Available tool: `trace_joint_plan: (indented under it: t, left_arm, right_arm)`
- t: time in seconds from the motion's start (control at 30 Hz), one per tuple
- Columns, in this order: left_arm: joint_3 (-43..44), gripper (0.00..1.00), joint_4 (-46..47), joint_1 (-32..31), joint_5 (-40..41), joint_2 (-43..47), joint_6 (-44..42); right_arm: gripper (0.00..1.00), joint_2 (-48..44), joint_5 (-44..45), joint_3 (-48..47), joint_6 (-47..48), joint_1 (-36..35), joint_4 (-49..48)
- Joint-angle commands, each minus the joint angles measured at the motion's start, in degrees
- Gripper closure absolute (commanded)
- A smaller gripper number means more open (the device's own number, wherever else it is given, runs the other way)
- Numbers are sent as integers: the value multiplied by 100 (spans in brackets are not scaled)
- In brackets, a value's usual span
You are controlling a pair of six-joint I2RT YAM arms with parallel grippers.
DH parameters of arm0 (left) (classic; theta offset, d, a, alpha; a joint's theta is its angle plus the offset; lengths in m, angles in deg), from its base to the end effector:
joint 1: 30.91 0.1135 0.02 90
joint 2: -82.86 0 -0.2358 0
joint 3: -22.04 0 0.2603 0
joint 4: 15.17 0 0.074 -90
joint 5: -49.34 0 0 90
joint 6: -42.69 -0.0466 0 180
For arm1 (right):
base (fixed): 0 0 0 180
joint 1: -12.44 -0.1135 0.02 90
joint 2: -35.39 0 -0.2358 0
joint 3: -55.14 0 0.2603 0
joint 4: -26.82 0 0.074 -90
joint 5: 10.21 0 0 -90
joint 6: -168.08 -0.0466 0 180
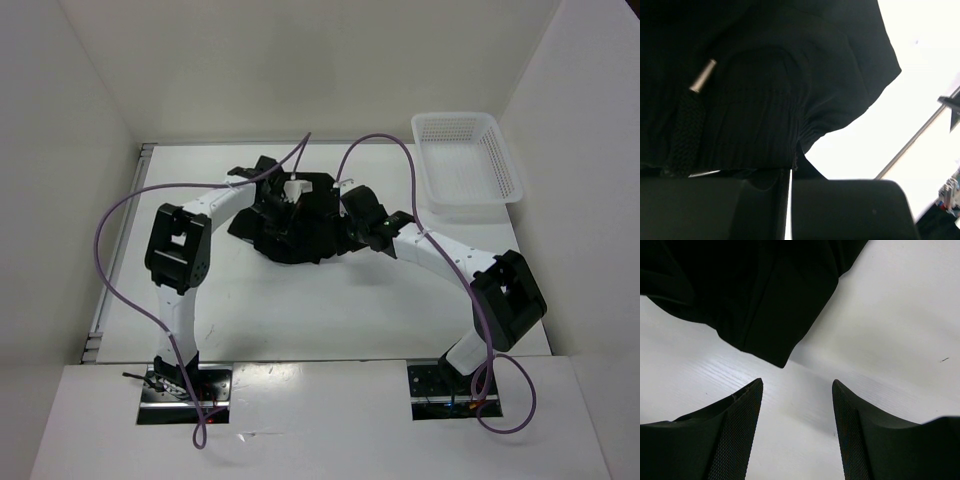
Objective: Fold and stack the shorts
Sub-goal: Fold the shorts
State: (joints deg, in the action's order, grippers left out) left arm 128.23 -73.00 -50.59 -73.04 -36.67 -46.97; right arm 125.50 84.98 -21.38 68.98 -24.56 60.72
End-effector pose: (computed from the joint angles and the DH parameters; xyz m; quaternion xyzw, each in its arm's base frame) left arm 0.3928 -0.1670 0.1513 0.2041 0.9263 -0.2982 0.1069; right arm 0.2859 0.2102 0.1994 -0.2085 0.9075 0.1030 0.3498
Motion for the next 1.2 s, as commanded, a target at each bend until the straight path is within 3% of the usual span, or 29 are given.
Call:
trace_joint_plan:
  t: [0.0, 0.17, 0.43, 0.73, 0.9, 1.03, 1.07, 1.17]
  left_arm:
    - [285, 100, 232, 61, -32, 158, -34]
    - [827, 100, -285, 122, 143, 420, -34]
    - [1990, 100, -1823, 377, 1681, 562, -34]
    - [1156, 100, -2281, 974, 1296, 115, -34]
    - [875, 100, -2808, 1274, 629, -439, -34]
    - [304, 100, -2458, 1335, 628, -353, -34]
    - [251, 98, -2405, 1335, 628, -291, -34]
    - [250, 63, -2352, 1388, 505, -80, -34]
  right_arm:
    - [37, -186, 26, 27, 40, -45, -274]
    - [37, -186, 26, 27, 40, -45, -274]
    - [37, -239, 26, 141, 40, -45, -326]
    - [37, -239, 26, 141, 93, -45, -379]
    - [37, -239, 26, 141, 93, -45, -379]
    - [37, -239, 26, 141, 93, -45, -379]
    - [37, -239, 26, 141, 145, -45, -379]
    - [37, -239, 26, 141, 146, -45, -379]
